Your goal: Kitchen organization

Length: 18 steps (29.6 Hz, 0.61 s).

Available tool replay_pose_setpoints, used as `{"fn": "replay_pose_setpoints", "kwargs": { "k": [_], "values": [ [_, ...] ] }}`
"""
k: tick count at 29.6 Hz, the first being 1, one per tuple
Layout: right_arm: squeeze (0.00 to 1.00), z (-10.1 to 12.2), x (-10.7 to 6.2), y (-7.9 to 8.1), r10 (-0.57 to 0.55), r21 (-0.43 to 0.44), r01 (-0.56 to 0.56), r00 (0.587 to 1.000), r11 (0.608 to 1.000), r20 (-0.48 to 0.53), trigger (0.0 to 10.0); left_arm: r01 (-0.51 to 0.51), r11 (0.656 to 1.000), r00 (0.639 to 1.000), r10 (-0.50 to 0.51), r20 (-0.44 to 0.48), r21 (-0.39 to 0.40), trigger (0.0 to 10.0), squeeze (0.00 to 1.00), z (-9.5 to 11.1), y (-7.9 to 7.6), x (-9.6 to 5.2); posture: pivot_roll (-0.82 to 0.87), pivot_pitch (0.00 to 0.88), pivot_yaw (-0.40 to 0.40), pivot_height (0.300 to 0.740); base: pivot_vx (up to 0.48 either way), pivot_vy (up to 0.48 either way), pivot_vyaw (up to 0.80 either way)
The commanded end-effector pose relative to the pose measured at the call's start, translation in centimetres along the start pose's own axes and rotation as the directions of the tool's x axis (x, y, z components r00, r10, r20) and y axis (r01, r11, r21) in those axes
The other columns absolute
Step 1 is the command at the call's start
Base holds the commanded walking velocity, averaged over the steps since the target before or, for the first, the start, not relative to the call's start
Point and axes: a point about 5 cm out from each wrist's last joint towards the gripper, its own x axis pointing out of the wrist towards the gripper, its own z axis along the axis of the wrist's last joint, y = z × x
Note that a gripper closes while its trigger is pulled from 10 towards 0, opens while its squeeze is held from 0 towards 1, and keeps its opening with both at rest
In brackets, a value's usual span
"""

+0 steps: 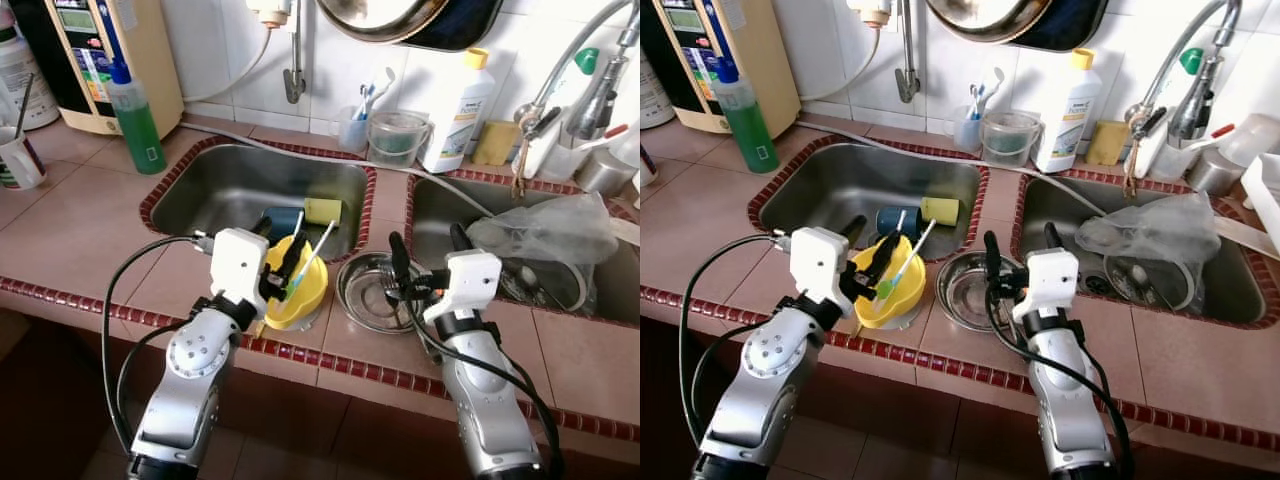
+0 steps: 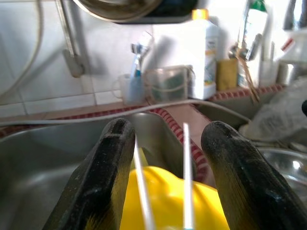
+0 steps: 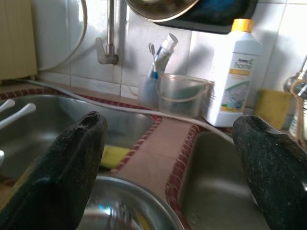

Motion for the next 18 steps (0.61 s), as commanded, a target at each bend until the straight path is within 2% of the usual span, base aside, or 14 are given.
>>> {"fn": "replay_pose_setpoints", "kwargs": {
  "k": [1, 8, 12, 18],
  "values": [
    [0.0, 0.5, 0.0, -0.1, 0.004, -0.008, -0.004, 1.0, 1.0, 0.011, 10.0, 0.025, 1.0, 1.0, -0.025, -0.006, 0.015, 10.0, 0.0, 0.1, -0.4, -0.1, -0.04, 0.048, 0.003, 0.74, 0.0, 0.0, 0.0],
    [0.0, 0.5, -0.8, 0.1, 0.012, -0.009, -0.012, 1.0, 1.0, -0.005, 10.0, 0.066, 0.998, 0.995, -0.066, -0.07, 0.002, 10.0, 0.0, -0.2, -1.0, 0.0, -0.04, 0.053, 0.004, 0.74, 0.0, 0.0, 0.0],
    [0.0, 0.7, -1.0, 0.5, 0.03, -0.008, -0.03, 1.0, 1.0, -0.005, 10.0, 0.085, 0.995, 0.989, -0.08, -0.122, 0.042, 10.0, 0.0, -0.3, -1.2, 0.3, -0.05, 0.057, 0.01, 0.74, 0.0, 0.0, 0.0],
    [0.0, 1.0, -1.2, 1.0, 0.057, 0.012, -0.057, 0.998, 0.998, 0.0, 10.0, 0.084, 0.996, 0.98, -0.079, -0.183, 0.021, 10.0, 0.0, 0.2, -0.6, 1.1, -0.05, 0.054, 0.022, 0.74, 0.0, 0.0, 0.0]
  ]
}}
